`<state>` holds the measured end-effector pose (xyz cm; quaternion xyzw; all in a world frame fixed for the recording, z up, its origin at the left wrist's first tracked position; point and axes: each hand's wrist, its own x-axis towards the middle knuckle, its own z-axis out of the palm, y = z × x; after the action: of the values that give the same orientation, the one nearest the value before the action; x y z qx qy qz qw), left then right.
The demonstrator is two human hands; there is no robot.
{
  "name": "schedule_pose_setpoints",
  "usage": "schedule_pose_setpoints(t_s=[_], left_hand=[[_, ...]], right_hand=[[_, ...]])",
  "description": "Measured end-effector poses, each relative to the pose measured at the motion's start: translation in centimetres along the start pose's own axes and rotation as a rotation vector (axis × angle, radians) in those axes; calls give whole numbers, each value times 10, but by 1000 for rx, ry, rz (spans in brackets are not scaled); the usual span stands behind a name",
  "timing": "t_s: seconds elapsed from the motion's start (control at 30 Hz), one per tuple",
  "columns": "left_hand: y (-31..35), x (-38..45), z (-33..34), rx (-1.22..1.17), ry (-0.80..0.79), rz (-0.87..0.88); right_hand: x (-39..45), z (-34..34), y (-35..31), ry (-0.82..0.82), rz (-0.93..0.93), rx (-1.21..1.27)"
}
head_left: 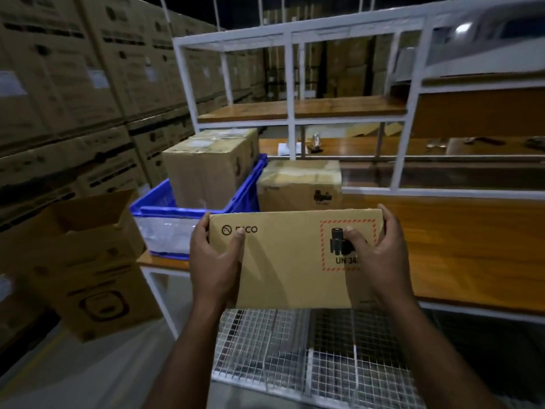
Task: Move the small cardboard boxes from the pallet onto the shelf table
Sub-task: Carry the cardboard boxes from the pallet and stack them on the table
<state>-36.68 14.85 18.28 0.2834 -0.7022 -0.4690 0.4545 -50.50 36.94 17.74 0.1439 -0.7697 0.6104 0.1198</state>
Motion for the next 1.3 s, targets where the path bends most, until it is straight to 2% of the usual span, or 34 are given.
schedule_pose_setpoints(t_s=[0.23,0.43,0.6,0.83,0.9,1.03,1.17,1.3], left_hand=[[-38,64,62,-166,-177,-15],[-69,98,97,-245,-293,-105],[-92,108,114,-153,-333,-156],[-100,144,124,103,-427,-268],[-92,157,129,192,-517,-327],[-78,168,144,248,-766,-407],[-82,173,150,295,-764,-420],[-87,177,153,354,-740,-467]], right_hand=[[51,30,20,50,114,61],[72,56,43,89,230,121],[82,70,69,87,318,92],[111,72,90,90,341,-185],[131,70,95,1,370,-298],[169,62,86,-326,423,-424],[199,60,91,-507,441,-428],[210,64,98,-553,453,-405]])
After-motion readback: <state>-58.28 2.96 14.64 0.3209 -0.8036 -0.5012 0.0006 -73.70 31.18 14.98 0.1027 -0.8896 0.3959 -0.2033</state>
